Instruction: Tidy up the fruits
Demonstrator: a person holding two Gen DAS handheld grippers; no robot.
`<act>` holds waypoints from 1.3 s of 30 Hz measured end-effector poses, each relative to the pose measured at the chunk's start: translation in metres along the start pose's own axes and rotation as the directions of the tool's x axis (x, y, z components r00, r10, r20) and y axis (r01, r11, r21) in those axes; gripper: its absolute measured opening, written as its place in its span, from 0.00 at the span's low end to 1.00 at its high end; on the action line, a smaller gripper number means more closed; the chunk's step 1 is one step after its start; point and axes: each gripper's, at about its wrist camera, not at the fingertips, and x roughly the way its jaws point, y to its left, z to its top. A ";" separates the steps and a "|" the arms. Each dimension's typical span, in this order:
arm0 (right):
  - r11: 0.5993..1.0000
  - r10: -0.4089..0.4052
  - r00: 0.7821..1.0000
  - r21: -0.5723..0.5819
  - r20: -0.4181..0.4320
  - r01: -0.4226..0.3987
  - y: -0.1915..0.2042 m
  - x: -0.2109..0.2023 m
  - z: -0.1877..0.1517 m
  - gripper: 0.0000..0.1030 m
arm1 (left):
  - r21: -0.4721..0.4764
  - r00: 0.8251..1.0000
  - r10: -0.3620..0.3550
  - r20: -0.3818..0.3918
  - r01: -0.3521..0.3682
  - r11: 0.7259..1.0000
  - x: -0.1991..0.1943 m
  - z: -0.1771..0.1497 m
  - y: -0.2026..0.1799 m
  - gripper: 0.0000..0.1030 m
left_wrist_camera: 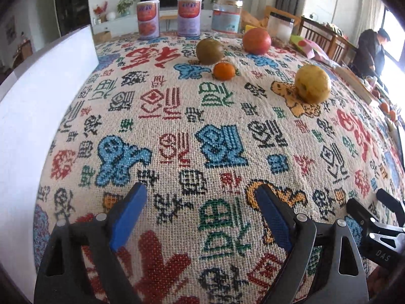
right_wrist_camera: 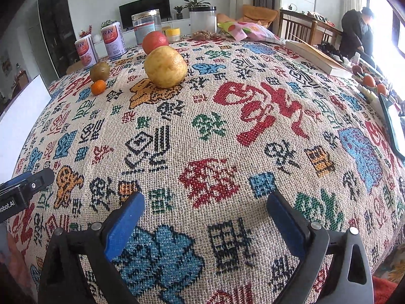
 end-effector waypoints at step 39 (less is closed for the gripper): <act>1.000 -0.010 1.000 -0.020 -0.009 0.010 0.000 0.002 -0.007 1.00 | 0.046 1.000 0.018 0.002 -0.018 0.999 0.005 0.000 -0.008 0.95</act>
